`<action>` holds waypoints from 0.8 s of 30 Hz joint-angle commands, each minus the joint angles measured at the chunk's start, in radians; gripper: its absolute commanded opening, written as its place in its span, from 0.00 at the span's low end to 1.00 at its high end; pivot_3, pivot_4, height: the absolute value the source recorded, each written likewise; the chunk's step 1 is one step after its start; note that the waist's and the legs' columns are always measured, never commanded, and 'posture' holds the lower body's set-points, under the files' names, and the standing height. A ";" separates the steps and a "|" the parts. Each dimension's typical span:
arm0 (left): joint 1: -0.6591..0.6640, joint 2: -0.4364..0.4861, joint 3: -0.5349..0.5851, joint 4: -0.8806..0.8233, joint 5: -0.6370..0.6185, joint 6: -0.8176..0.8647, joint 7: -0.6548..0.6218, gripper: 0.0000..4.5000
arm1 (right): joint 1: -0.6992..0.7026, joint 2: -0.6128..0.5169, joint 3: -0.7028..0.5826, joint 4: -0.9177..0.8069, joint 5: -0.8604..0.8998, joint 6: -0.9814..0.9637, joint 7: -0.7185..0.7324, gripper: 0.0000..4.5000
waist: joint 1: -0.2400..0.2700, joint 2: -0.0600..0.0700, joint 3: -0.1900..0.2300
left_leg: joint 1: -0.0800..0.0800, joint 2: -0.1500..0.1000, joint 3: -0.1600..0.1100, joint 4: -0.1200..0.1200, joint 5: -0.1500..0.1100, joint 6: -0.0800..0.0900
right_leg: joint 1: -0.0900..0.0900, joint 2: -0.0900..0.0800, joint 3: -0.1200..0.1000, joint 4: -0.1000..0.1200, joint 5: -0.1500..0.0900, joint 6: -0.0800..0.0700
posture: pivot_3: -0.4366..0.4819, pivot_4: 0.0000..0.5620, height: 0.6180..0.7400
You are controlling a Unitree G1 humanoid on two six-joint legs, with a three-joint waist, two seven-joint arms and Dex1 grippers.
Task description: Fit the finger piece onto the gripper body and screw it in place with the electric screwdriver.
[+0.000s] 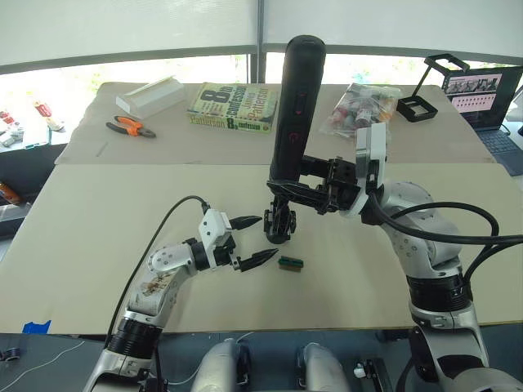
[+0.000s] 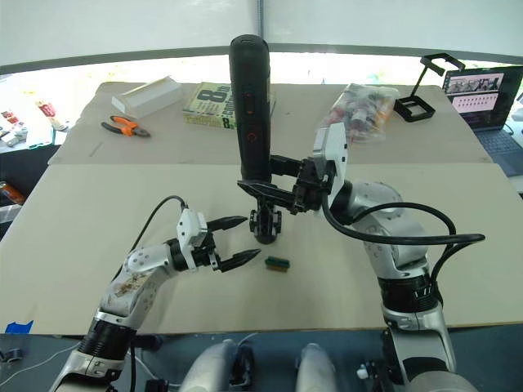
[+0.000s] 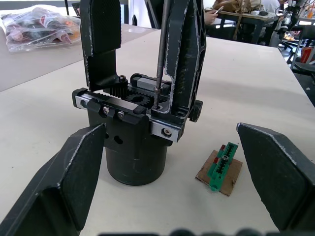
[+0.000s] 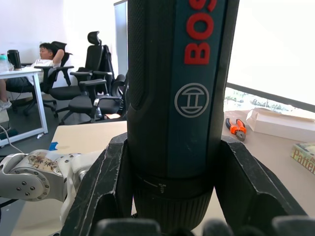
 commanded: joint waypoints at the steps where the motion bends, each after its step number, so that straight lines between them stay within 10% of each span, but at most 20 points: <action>1: 0.003 0.002 -0.001 -0.020 0.000 -0.008 -0.004 1.00 | -0.003 -0.011 -0.031 -0.046 0.022 -0.024 0.008 0.42 | 0.000 0.000 0.000 | 0.000 0.000 0.000 0.000 0.000 0.000 | 0.000 0.000 0.000 0.000 0.000 0.000 | 0.48 0.27 1.00; 24: 0.012 -0.018 -0.012 0.020 0.009 -0.048 -0.011 1.00 | -0.012 -0.030 -0.042 -0.036 0.026 -0.022 0.012 0.42 | 0.002 0.000 0.000 | 0.000 0.000 0.000 0.000 0.000 0.000 | 0.000 0.000 0.000 0.000 0.000 0.000 | 0.48 0.27 1.00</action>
